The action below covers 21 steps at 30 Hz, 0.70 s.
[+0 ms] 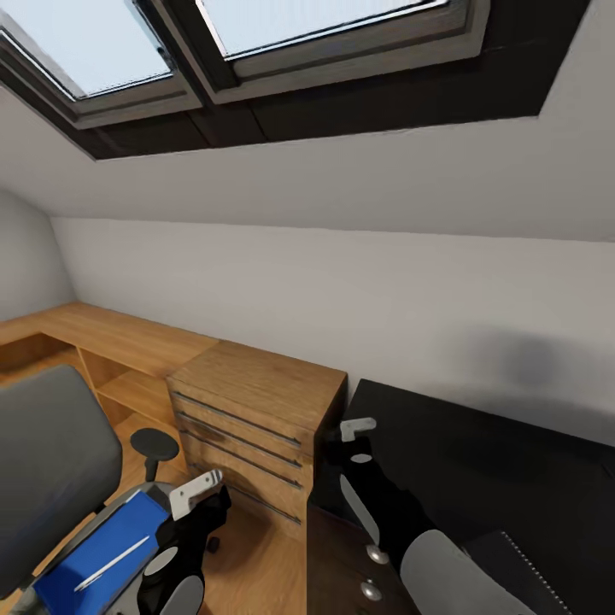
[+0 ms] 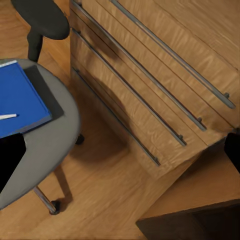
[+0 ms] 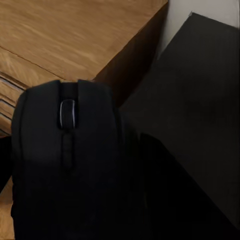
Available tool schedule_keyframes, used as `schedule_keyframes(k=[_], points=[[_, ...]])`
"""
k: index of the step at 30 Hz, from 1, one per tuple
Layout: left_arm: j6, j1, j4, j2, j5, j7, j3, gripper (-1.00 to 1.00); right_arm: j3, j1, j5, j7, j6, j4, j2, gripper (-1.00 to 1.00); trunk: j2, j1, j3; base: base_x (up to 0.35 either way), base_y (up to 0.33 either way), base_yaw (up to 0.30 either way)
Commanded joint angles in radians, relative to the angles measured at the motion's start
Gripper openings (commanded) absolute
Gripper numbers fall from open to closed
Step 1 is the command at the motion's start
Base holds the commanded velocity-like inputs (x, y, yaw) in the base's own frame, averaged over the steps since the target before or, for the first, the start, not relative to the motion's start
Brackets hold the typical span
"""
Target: In the bedroom, organize the workspace by keeping the computer under the desk, ensuring the monitor is on the desk, placing the keyboard on the desk next to the monitor, placing the mouse on the desk next to the keyboard, moving the folder from the swivel chair onto the desk next to the mouse, stacking the notebook on top of the folder with the pen on top of the notebook, and positioning the swivel chair next to the desk.
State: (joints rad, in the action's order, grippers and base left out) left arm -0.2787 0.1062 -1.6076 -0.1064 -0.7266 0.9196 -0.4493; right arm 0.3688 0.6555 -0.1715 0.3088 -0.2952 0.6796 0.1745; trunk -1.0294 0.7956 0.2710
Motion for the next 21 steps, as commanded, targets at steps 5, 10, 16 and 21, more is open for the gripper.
schedule_keyframes(k=[5,10,16,21], points=[[-0.005,0.001,-0.002,-0.001,-0.004,0.007,-0.001,1.0,0.0,-0.033,-0.121,0.047,-0.065,0.113,0.0,-1.0,0.034,-0.02,-0.014,-0.316,0.01,0.0],[-0.005,0.001,-0.002,-0.001,-0.005,0.007,0.001,1.0,0.003,-0.037,-0.139,0.051,-0.074,0.128,0.0,-1.0,0.069,-0.039,-0.03,-0.084,0.005,0.0],[-0.005,0.001,-0.002,-0.001,-0.005,0.007,0.001,1.0,0.004,-0.037,-0.144,0.047,-0.07,0.13,0.0,-1.0,0.111,-0.062,-0.049,-0.006,0.0,0.0],[-0.005,0.001,-0.002,-0.001,-0.005,0.007,0.001,1.0,0.002,-0.037,-0.143,0.049,-0.064,0.135,0.0,-1.0,0.146,-0.081,-0.064,0.0,0.0,0.0]])
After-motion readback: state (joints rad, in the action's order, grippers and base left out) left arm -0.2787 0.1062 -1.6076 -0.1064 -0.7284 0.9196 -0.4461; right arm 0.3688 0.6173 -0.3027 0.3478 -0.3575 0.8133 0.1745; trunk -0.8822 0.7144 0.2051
